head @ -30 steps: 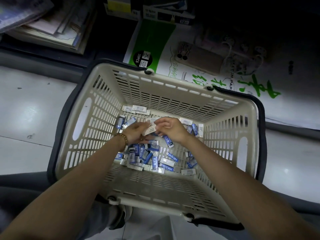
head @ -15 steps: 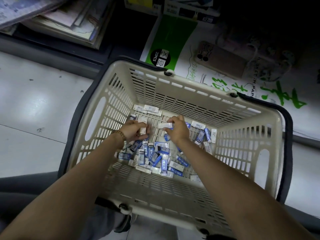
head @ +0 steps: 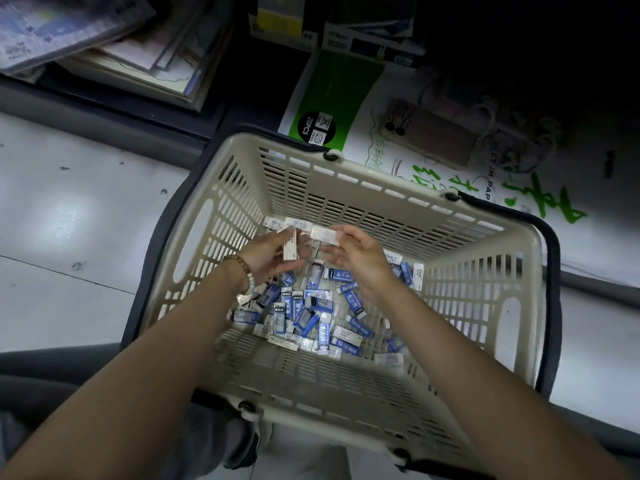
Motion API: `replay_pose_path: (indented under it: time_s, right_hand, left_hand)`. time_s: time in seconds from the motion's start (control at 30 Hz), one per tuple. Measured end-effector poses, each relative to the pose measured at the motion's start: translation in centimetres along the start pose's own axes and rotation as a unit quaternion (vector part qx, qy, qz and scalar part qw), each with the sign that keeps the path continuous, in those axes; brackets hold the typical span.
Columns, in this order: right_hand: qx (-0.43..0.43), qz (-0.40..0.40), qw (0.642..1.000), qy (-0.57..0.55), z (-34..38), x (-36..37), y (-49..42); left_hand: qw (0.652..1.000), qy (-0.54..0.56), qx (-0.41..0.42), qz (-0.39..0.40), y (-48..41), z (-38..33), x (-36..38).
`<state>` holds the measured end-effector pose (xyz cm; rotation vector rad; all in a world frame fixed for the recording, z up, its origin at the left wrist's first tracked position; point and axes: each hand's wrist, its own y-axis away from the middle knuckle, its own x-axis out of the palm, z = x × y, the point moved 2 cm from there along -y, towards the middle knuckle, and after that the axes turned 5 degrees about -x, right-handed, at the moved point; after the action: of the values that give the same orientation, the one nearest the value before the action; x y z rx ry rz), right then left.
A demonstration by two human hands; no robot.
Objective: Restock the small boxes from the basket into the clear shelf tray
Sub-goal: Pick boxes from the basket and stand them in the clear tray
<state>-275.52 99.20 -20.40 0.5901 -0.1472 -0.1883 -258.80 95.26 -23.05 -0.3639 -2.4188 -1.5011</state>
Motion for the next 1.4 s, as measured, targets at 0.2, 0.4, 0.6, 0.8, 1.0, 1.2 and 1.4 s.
replay_pose_path:
  time_s: [0.2,0.4,0.6,0.8,1.0,1.2,1.4]
  right_hand:
    - [-0.058,0.078,0.995,0.022,8.9,-3.1,4.7]
    - [-0.126,0.083,0.987,0.057,16.1,-3.9,10.0]
    - [-0.193,0.031,0.980,0.048,19.6,-4.4,14.4]
    - [-0.207,-0.011,0.978,0.008,20.4,-4.2,16.7]
    - [-0.195,-0.039,0.979,0.046,21.1,-4.8,17.2]
    - [-0.157,0.016,0.987,-0.030,21.1,-4.8,16.9]
    - [-0.182,0.007,0.982,-0.051,21.8,-4.7,16.4]
  left_hand:
    - [0.996,-0.066,0.058,0.008,4.3,-3.4,4.1]
    - [0.973,-0.173,0.092,0.126,11.2,-6.9,11.4]
    - [0.916,-0.284,0.222,0.177,17.5,-8.7,15.4]
    - [0.907,-0.267,0.299,0.133,19.6,-9.1,16.1]
    - [0.928,-0.178,0.301,0.130,19.3,-9.4,17.5]
    - [0.914,-0.193,0.334,0.127,19.7,-10.5,17.8]
    - [0.906,-0.273,0.315,0.075,20.3,-11.3,17.5]
